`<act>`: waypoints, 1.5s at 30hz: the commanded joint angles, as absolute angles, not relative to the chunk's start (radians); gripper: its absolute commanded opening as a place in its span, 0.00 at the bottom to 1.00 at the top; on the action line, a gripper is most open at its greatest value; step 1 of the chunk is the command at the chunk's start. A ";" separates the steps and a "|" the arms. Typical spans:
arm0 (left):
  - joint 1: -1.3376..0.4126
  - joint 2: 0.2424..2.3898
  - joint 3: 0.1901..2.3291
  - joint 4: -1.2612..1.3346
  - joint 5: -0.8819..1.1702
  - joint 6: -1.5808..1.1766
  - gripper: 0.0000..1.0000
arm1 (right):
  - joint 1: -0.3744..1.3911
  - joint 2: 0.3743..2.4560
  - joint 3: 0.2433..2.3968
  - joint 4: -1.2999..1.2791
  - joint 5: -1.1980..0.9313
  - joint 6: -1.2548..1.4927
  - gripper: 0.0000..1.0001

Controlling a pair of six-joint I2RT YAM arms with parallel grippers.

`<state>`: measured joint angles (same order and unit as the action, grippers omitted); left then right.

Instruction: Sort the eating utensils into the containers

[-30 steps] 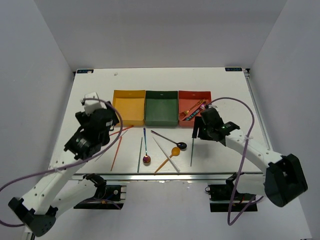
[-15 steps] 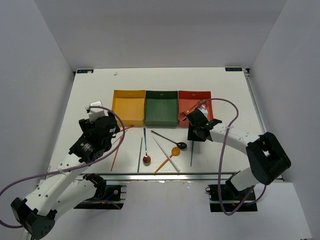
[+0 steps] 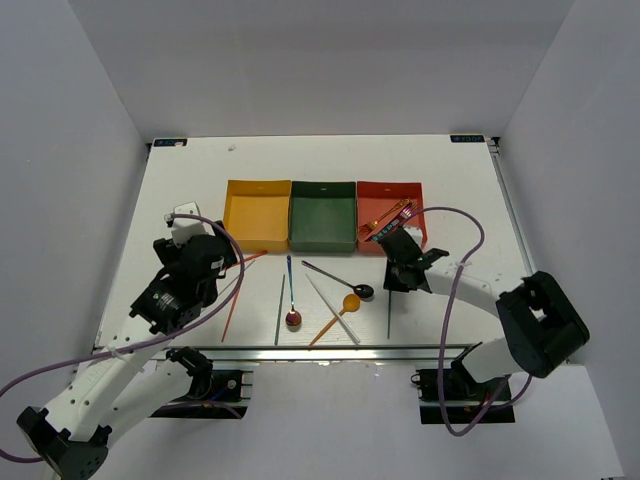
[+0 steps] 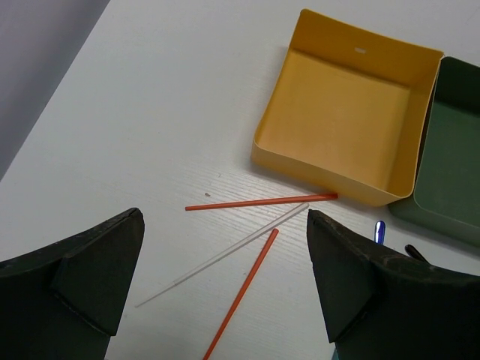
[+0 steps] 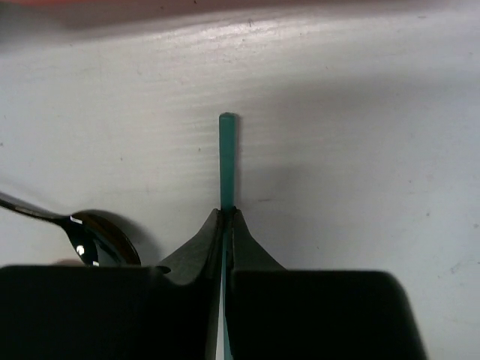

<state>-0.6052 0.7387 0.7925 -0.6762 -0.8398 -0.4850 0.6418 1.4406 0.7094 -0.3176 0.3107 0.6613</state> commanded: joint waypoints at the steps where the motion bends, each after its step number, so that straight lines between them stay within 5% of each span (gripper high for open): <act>1: -0.609 0.730 0.796 -0.669 -0.830 -0.476 0.98 | 0.646 1.346 0.687 -0.342 0.310 0.651 0.00; 12: -0.609 0.733 0.796 -0.670 -0.831 -0.474 0.98 | 0.646 1.063 0.782 -0.364 0.097 0.562 0.00; 17: -0.609 0.730 0.801 -0.678 -0.861 -0.485 0.98 | 0.646 1.302 1.049 -0.307 0.049 0.519 0.00; 27: -0.609 0.730 0.795 -0.673 -0.854 -0.480 0.98 | 0.634 2.050 1.982 -0.549 -0.103 0.043 0.00; 31: -0.607 0.729 0.795 -0.675 -0.859 -0.482 0.98 | 0.626 2.184 2.144 -0.601 -0.130 -0.053 0.00; 38: -0.607 0.733 0.790 -0.666 -0.842 -0.474 0.98 | 0.586 2.220 2.082 -0.522 -0.156 -0.101 0.00; 39: -0.607 0.735 0.792 -0.664 -0.839 -0.472 0.98 | 0.583 2.218 2.082 -0.523 -0.164 -0.103 0.04; 40: -0.607 0.744 0.793 -0.666 -0.839 -0.471 0.98 | 0.584 2.217 2.079 -0.525 -0.169 -0.106 0.31; 41: -0.607 0.747 0.793 -0.664 -0.836 -0.469 0.98 | 0.584 2.209 2.071 -0.523 -0.170 -0.103 0.42; 45: -0.607 0.752 0.795 -0.663 -0.833 -0.466 0.98 | 0.584 2.117 1.984 -0.489 -0.164 -0.084 0.61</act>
<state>-0.6052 0.7532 0.7925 -0.6727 -0.8410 -0.4755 0.5774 2.2230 2.0281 -0.5278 -0.1413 -0.0738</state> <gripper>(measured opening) 0.982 0.592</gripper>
